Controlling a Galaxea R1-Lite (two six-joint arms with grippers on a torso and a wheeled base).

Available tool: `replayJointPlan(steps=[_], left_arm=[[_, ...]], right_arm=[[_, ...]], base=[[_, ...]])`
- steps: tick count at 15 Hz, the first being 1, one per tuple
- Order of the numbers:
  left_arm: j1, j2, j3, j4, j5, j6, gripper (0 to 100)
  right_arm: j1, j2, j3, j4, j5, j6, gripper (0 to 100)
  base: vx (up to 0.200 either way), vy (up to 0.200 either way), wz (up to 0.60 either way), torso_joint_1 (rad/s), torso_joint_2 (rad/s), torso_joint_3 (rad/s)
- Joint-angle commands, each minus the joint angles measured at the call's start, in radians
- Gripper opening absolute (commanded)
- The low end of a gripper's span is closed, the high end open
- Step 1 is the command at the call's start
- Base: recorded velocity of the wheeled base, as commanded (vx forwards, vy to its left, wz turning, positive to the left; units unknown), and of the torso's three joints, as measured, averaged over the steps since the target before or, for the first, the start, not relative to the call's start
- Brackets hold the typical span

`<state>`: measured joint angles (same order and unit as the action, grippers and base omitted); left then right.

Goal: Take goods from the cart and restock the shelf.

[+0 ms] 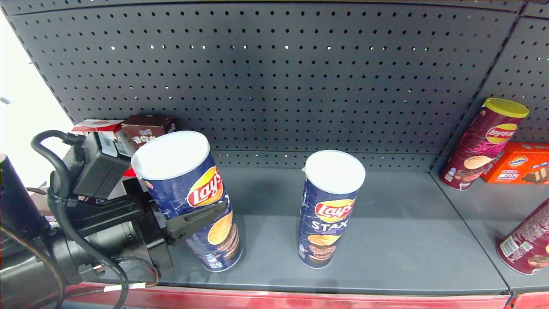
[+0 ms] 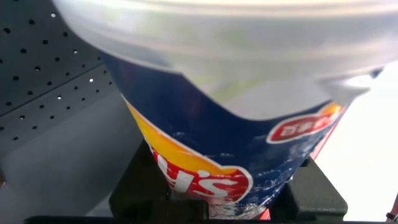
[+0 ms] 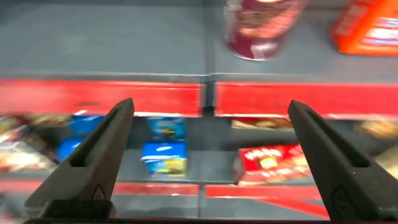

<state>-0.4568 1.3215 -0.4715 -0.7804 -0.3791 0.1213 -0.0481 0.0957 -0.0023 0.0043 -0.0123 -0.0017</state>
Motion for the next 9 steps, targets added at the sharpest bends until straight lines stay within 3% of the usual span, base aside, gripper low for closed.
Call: replayJointPlan(steps=[1, 5, 7, 9], left_arm=[[-0.002, -0.001, 0.002, 0.000, 0.000, 0.000, 0], [-0.005, 0.001, 0.002, 0.000, 0.000, 0.000, 0], [-0.005, 0.001, 0.001, -0.002, 0.000, 0.000, 0], [-0.005, 0.001, 0.005, -0.019, 0.000, 0.000, 0]], right_arm=[[-0.027, 0.004, 0.001, -0.003, 0.037, 0.011, 100], [0.088, -0.007, -0.001, -0.001, 0.052, 0.016, 100], [0.031, -0.042, -0.001, 0.002, 0.051, 0.008, 100], [0.048, -0.093, 0.001, -0.001, 0.051, 0.000, 100]], base=[[0.000, 0.000, 0.00, 0.000, 0.00, 0.000], [0.000, 0.000, 0.00, 0.000, 0.00, 0.000], [0.000, 0.000, 0.00, 0.000, 0.00, 0.000], [0.000, 0.000, 0.00, 0.000, 0.00, 0.000]])
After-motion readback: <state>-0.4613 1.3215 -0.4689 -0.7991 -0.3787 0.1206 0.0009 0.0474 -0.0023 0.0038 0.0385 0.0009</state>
